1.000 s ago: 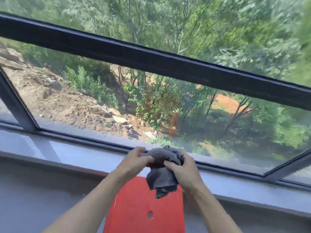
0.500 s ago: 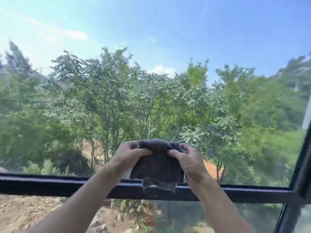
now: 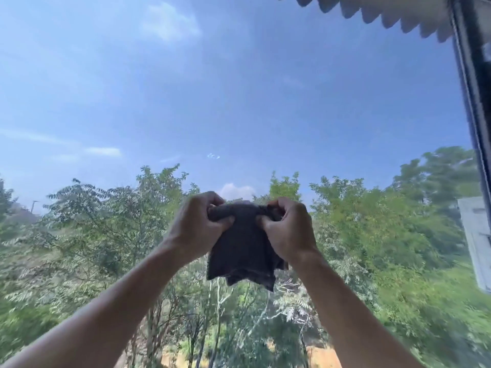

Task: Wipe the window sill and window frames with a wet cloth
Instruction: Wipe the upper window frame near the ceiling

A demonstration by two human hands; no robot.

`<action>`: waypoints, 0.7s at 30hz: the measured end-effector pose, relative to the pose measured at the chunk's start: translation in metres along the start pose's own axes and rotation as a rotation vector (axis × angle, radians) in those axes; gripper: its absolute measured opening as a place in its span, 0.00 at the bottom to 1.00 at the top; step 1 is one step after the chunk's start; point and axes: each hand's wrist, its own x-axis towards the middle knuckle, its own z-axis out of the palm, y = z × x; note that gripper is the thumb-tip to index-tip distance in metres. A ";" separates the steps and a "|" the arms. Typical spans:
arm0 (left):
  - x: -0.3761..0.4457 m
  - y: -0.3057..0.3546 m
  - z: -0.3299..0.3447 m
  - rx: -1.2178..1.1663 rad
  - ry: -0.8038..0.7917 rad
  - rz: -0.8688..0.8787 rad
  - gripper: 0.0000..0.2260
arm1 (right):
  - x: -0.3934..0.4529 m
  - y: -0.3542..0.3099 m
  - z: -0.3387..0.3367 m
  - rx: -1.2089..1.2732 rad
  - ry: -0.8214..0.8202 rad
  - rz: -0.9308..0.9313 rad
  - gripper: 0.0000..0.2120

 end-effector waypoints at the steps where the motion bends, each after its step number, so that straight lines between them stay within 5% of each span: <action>1: 0.044 0.015 -0.002 0.077 0.033 0.069 0.09 | 0.039 -0.007 -0.003 0.000 0.056 -0.038 0.08; 7: 0.289 0.103 -0.022 0.368 0.230 0.292 0.16 | 0.263 -0.076 -0.028 -0.081 0.280 -0.146 0.16; 13: 0.421 0.141 -0.065 0.381 0.223 0.350 0.13 | 0.402 -0.143 -0.053 -0.210 0.276 -0.185 0.10; 18: 0.508 0.167 -0.097 0.377 0.233 0.446 0.07 | 0.496 -0.203 -0.069 -0.636 0.377 -0.167 0.09; 21: 0.539 0.181 -0.106 0.378 0.249 0.520 0.06 | 0.529 -0.226 -0.074 -0.615 0.434 -0.152 0.09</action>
